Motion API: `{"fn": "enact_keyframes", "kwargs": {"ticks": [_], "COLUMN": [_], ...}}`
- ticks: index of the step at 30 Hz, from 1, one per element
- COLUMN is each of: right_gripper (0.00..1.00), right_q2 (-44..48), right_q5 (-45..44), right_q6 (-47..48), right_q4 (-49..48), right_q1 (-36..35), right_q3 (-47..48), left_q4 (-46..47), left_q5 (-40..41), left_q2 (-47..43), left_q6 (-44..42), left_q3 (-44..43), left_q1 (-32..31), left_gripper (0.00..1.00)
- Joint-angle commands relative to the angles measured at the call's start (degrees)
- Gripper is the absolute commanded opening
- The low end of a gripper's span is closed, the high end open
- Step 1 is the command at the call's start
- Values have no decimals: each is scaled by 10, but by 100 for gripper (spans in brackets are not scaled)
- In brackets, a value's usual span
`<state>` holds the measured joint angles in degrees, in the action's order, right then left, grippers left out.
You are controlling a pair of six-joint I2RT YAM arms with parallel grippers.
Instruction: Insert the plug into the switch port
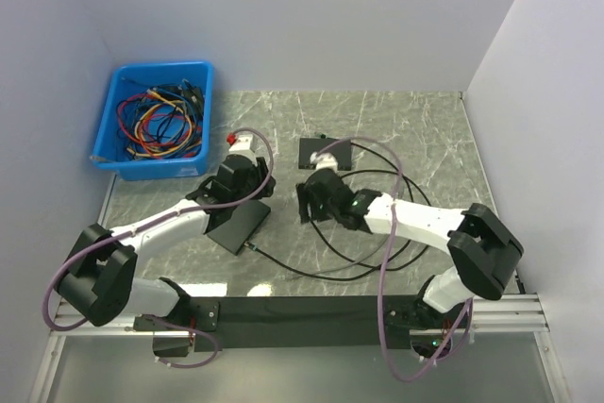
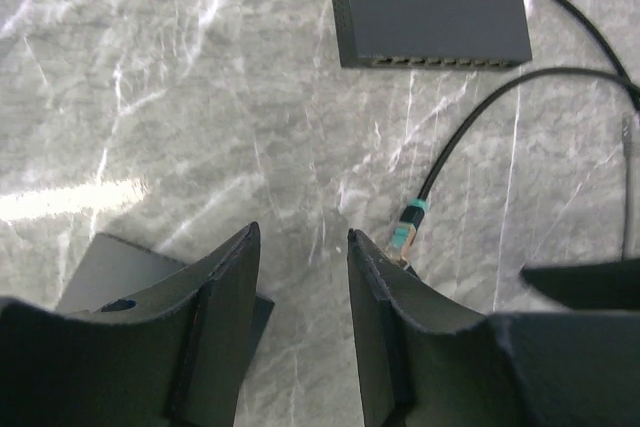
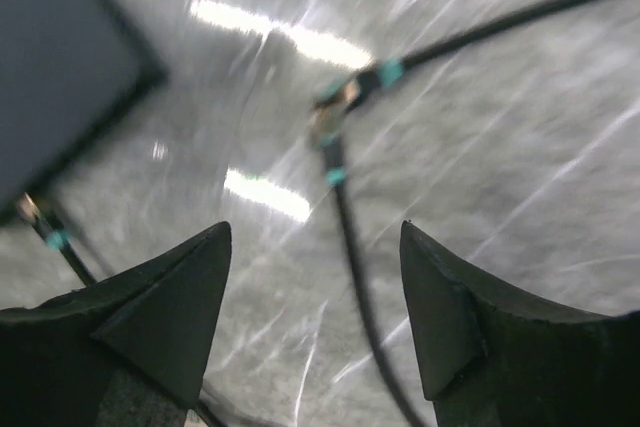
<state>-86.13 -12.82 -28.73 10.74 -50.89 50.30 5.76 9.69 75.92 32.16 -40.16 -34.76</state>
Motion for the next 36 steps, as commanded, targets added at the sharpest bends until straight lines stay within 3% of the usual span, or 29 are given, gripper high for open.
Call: {"fn": "enact_keyframes", "kwargs": {"ticks": [1,6,13,21,36], "right_gripper": [75,77,77,77,77], "right_q2": [26,-11,-118,-208,-325], "right_q5": [15,60,126,136,169], "right_q6": [-16,-26,-48,-48,-41], "right_q4": [-10,-13,-14,1,24], "right_q1": [68,176,274,315,330], "right_q3": [43,86,154,229,334], "left_q4": [37,114,153,152,145], "left_q5": [-42,-143,-215,-252,-291], "left_q2": [11,58,172,301,405], "left_q6": [-2,0,-4,-8,-3], "left_q3": [-18,-40,-131,-216,-296], "left_q1": [27,64,78,87,94], "left_gripper": [46,47,48,48,47]}}
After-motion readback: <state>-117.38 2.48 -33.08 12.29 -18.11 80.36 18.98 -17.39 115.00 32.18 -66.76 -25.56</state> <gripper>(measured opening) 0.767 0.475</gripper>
